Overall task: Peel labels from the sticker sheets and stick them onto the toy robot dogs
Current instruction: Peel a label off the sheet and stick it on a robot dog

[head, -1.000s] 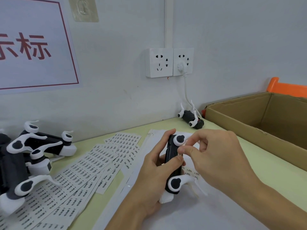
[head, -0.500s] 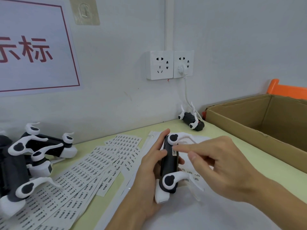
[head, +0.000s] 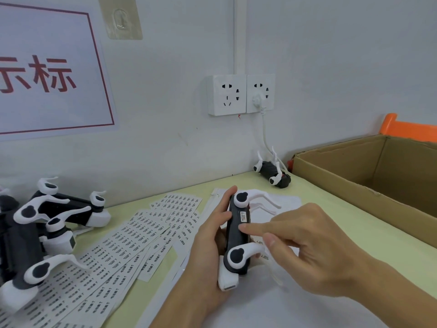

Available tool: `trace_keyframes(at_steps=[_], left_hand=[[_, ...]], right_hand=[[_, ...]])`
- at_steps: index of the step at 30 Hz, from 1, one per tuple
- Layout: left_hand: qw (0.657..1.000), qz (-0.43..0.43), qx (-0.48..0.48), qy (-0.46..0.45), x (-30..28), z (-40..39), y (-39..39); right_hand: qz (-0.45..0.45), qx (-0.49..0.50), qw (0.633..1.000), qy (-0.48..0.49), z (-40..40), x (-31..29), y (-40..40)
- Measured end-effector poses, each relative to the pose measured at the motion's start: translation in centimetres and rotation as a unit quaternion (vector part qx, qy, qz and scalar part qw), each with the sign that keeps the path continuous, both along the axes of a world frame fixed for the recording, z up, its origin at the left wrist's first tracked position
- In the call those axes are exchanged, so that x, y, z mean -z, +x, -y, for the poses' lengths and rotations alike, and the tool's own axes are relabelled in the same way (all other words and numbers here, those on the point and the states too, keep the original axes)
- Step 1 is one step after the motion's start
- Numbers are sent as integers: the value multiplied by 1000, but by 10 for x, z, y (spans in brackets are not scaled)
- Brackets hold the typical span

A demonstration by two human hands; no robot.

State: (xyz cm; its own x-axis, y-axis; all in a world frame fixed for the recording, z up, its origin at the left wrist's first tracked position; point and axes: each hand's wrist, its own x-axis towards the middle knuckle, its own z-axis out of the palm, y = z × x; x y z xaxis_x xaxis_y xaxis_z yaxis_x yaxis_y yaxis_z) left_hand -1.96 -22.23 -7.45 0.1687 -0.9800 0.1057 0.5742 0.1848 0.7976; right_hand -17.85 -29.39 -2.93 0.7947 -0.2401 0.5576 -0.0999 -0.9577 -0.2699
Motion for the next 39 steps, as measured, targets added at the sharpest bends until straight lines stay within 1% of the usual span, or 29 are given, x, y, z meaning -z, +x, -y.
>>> trace_keyframes(at_steps=[3,8,12,14,17,21,23,25,27,29,31,33,35,36,37,38,39], left_hand=[[1000,6,8,4,1,0,1],[1000,4,9,12,2,1,2],[1000,-5,-5,19,3,2,1],[1000,-12,-11,21,3,3,1],[999,-25,-22,23,3,4,1],[997,-57,-35,27,4,4,3],[997,-56,-39,24,4,3,3],[997,-49,-53,27,2,3,3],[996,-45,-76,31,1,3,2],[994,-50,-93,26,0,2,2],[992,-62,-110,26,-2,0,2],[990,-63,-120,29,-2,-1,2],[990,-62,-127,28,-1,-1,2],[988,-58,-137,30,-1,0,2],[987,-50,-149,34,0,1,2],[986,-41,-158,36,0,1,2],[986,-32,-162,39,0,2,2]], right_hand=[[23,17,1000,11,2,1,0],[-10,57,998,-7,4,4,3],[28,35,999,27,4,7,5],[41,25,998,27,4,9,4],[31,31,999,15,4,14,6],[25,44,998,25,6,20,10],[47,50,997,29,7,23,12],[92,68,993,38,9,25,14],[130,78,985,81,9,25,16],[128,53,985,105,7,24,14],[73,26,995,67,6,25,12],[12,38,999,-14,4,28,14],[3,68,994,-86,5,29,18],[24,74,993,-91,5,30,20],[62,72,993,-64,5,30,21],[116,71,991,-3,6,28,22],[174,76,979,79,8,26,21]])
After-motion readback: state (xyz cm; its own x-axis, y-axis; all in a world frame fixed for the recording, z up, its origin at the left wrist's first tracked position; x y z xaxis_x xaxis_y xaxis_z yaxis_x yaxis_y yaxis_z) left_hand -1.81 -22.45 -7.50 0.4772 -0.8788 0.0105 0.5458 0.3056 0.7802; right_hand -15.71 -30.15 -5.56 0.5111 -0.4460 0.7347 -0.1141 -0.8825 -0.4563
